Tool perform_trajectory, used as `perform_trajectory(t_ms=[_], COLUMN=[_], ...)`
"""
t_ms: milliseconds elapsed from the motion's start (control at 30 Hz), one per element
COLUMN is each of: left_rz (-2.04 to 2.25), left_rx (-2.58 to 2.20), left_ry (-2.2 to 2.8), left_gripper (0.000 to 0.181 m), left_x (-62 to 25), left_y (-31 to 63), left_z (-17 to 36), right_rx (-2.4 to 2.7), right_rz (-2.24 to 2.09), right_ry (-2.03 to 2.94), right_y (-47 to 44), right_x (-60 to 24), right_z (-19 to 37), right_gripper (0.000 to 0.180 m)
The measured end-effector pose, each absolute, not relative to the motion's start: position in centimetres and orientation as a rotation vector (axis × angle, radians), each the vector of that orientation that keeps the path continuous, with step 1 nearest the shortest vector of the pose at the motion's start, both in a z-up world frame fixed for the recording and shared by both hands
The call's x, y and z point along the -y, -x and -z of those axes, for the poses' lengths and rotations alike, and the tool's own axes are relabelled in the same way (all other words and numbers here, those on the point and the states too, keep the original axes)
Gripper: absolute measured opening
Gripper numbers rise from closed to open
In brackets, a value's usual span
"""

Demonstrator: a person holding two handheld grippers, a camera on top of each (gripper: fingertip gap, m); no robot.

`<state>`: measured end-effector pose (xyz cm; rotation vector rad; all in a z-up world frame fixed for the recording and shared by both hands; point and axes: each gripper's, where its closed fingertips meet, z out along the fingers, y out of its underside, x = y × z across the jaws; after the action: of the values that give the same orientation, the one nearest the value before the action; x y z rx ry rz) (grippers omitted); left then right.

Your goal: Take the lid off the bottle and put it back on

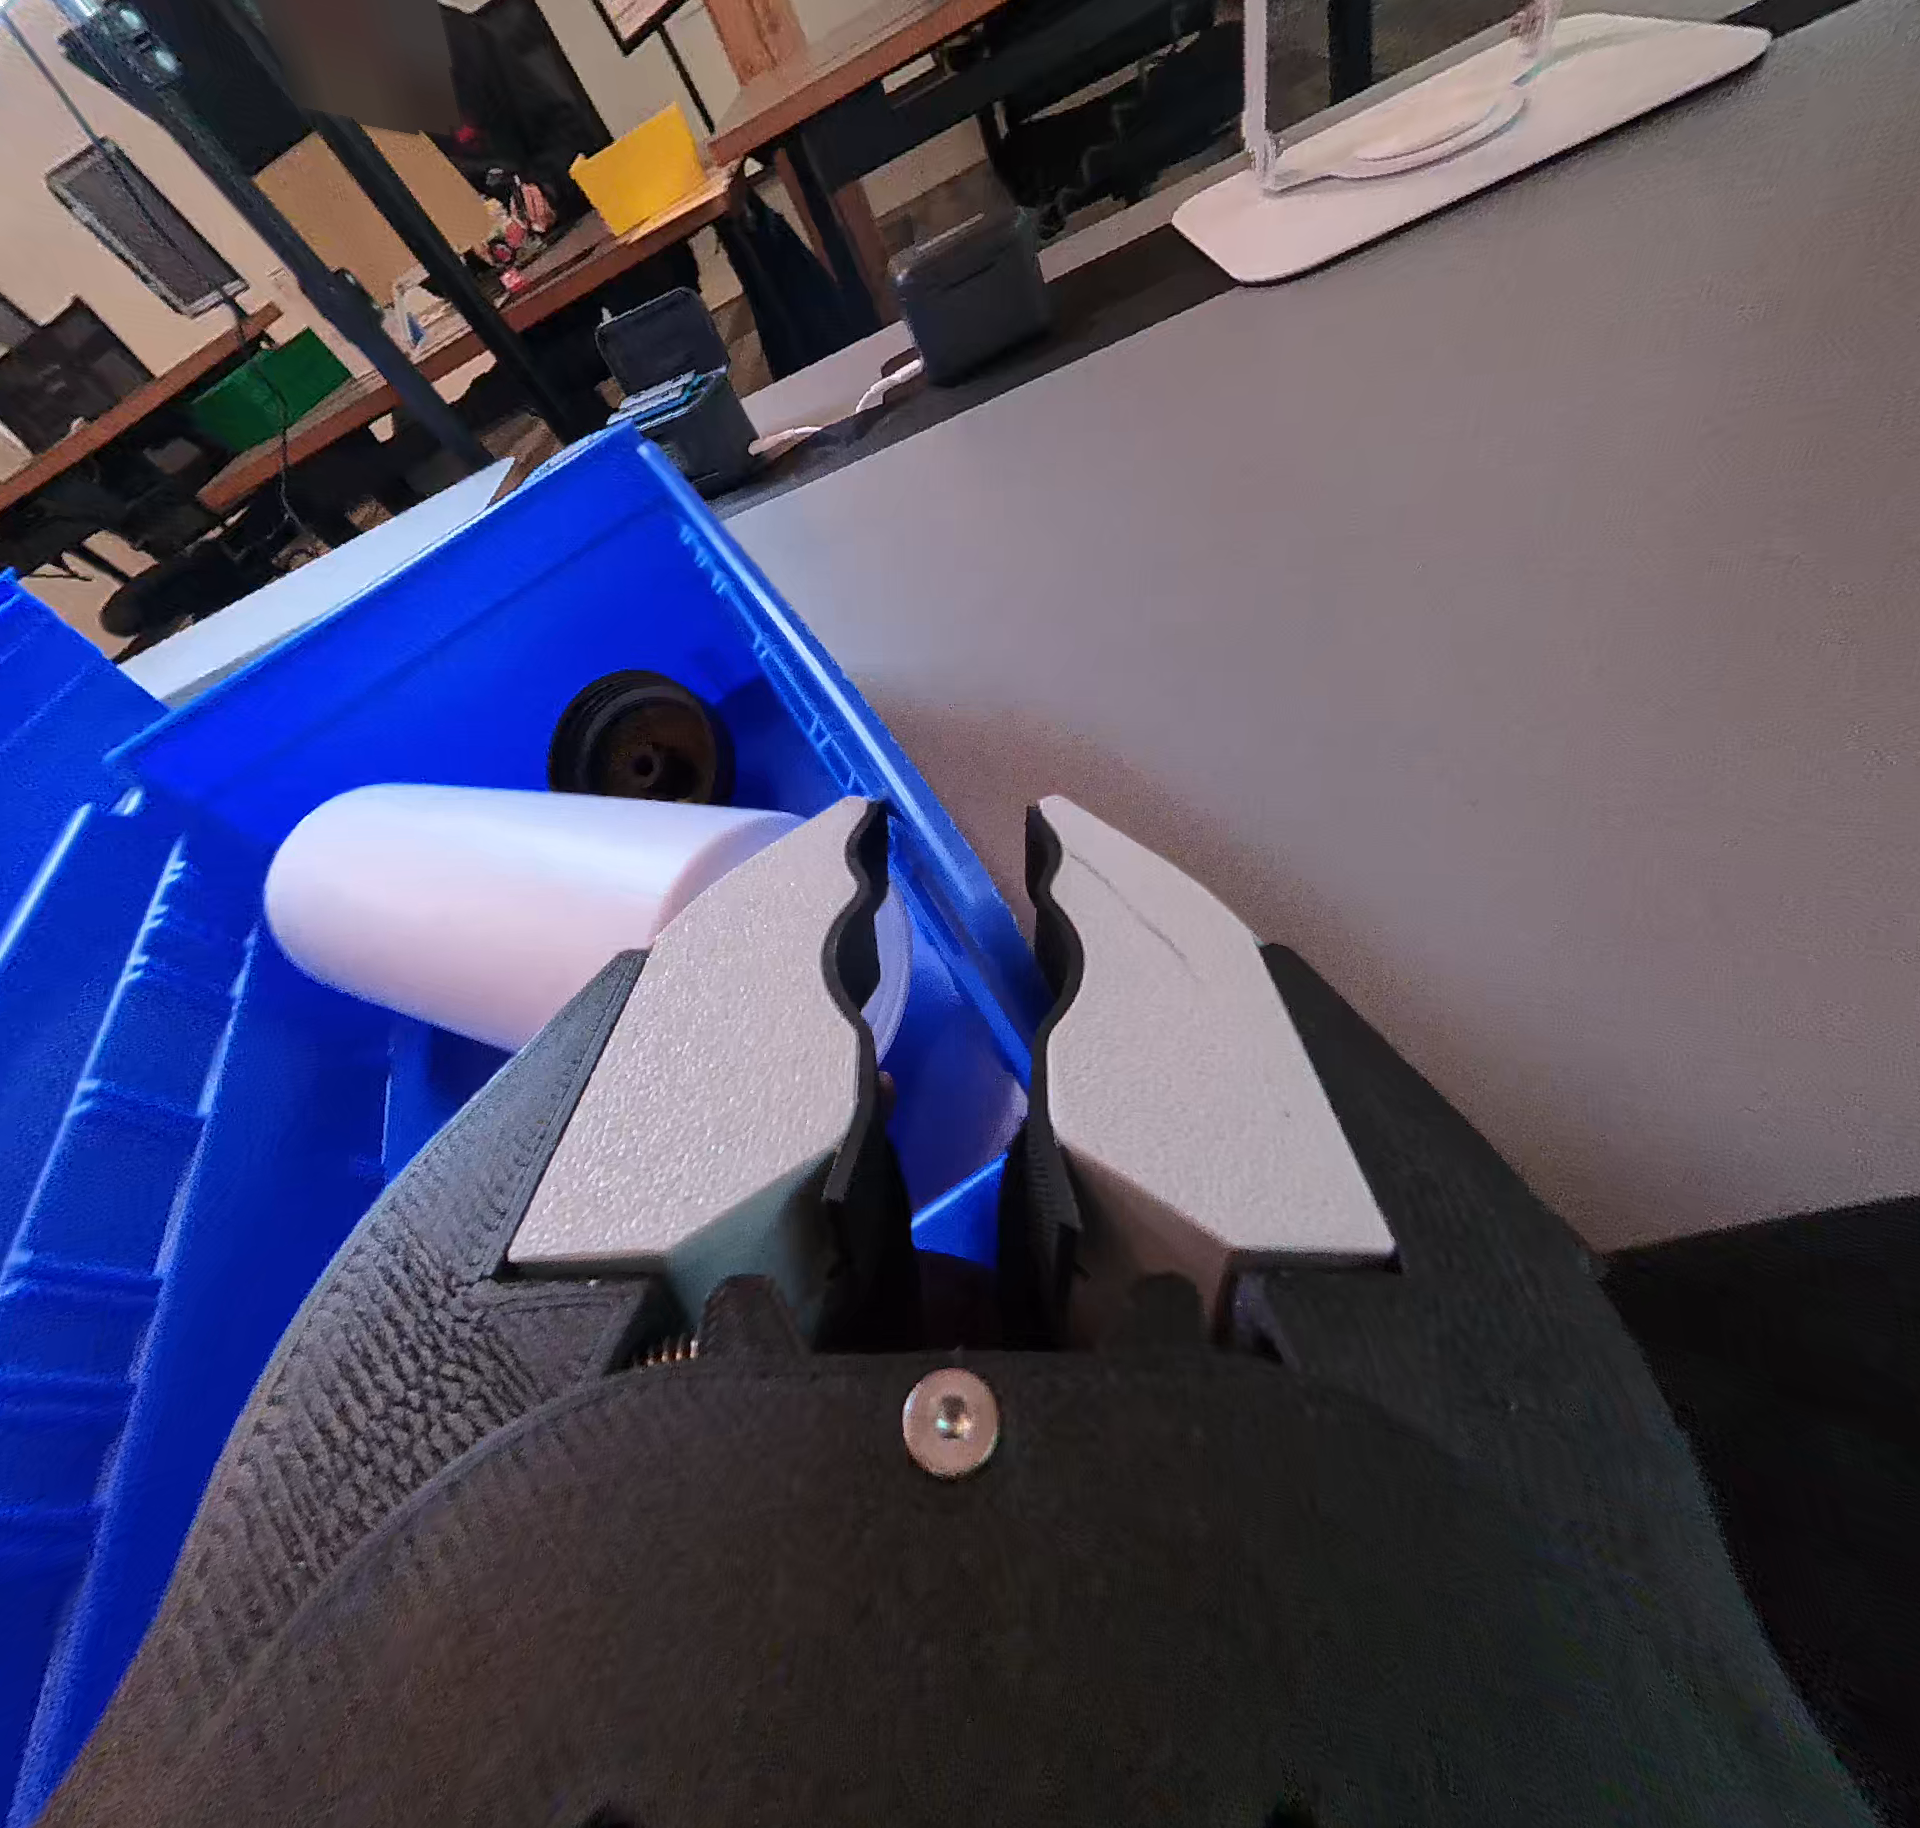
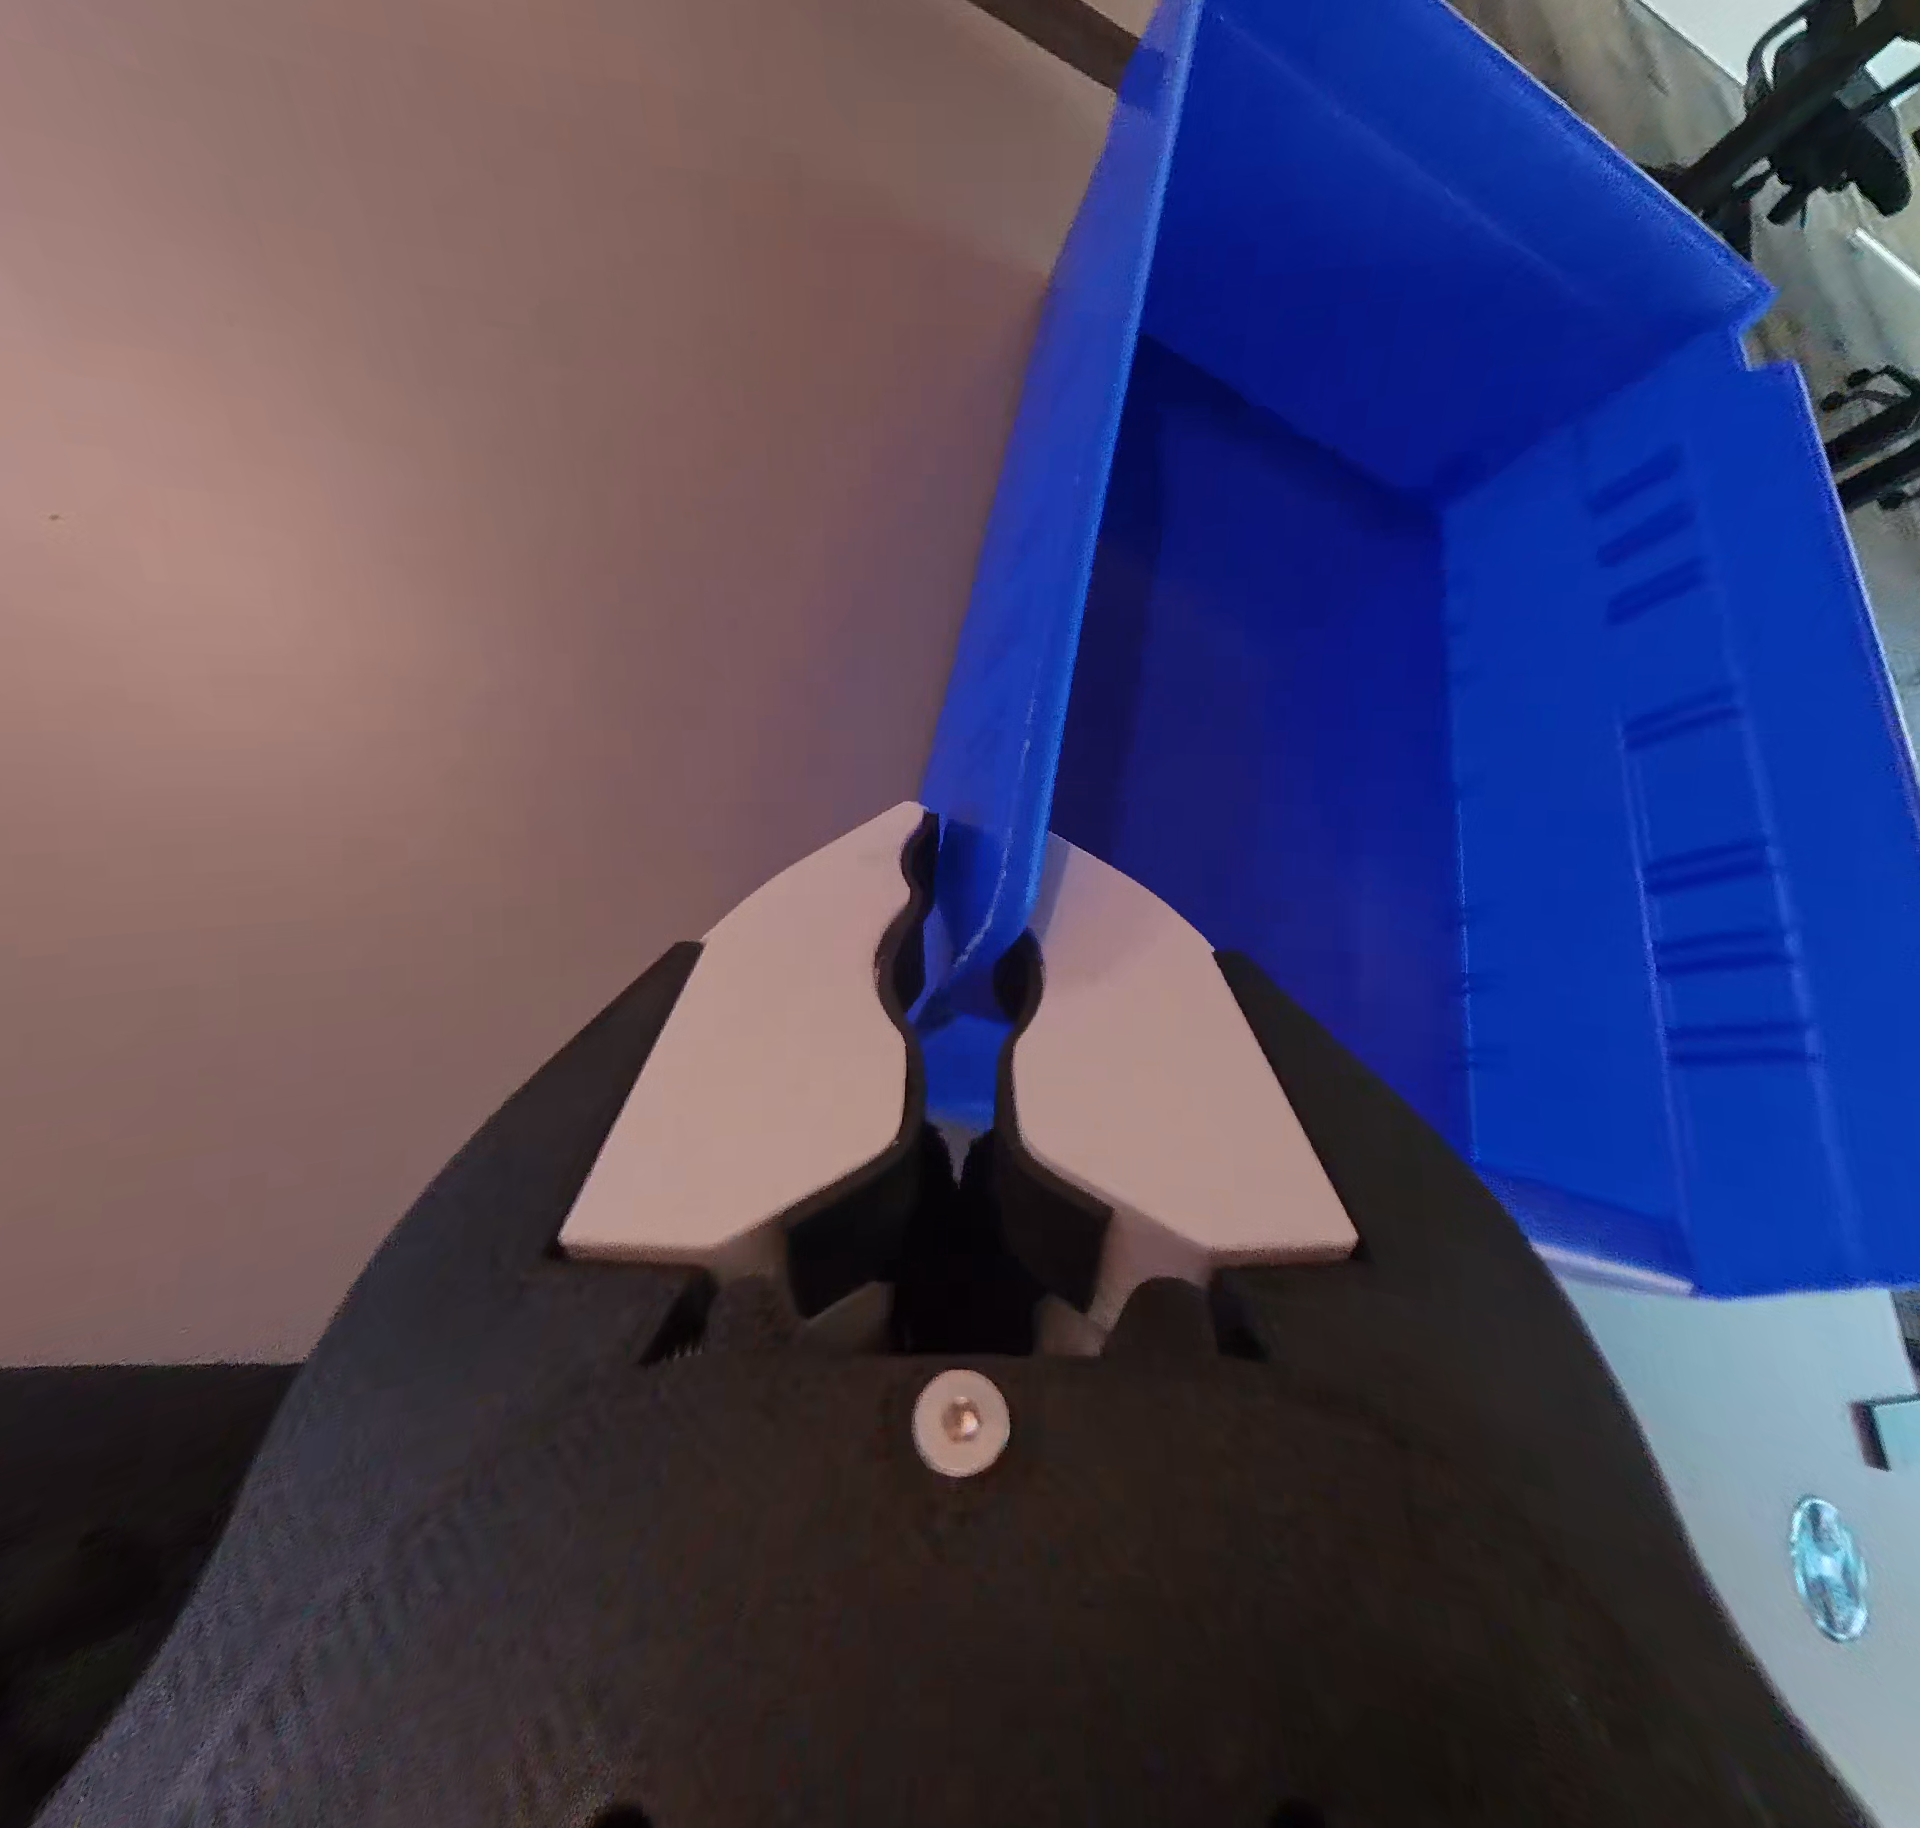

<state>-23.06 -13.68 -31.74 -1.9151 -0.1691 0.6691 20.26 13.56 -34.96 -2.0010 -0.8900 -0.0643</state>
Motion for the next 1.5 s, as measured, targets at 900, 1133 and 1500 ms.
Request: perform_trajectory(t_ms=[900, 1133, 1500], left_rz=[-0.641, -0.727, -0.997], left_rx=[0.254, 0.088, -0.321], left_ry=[1.779, 1.719, 1.972], left_gripper=[0.005, 0.030, 0.020], left_x=[16.4, 17.1, 19.6], left_y=[24.3, 23.9, 27.1], left_z=[31.3, 28.0, 29.1], right_rx=[0.771, 0.816, 0.842], right_rz=[-0.023, -0.141, -0.137], right_ry=[1.989, 1.768, 1.661], right_y=[-25.7, -23.3, -21.7], right_x=[-15.1, -14.0, -13.6], right_z=[34.9, 30.6, 29.8], right_gripper=[0.006, 0.049, 0.052])
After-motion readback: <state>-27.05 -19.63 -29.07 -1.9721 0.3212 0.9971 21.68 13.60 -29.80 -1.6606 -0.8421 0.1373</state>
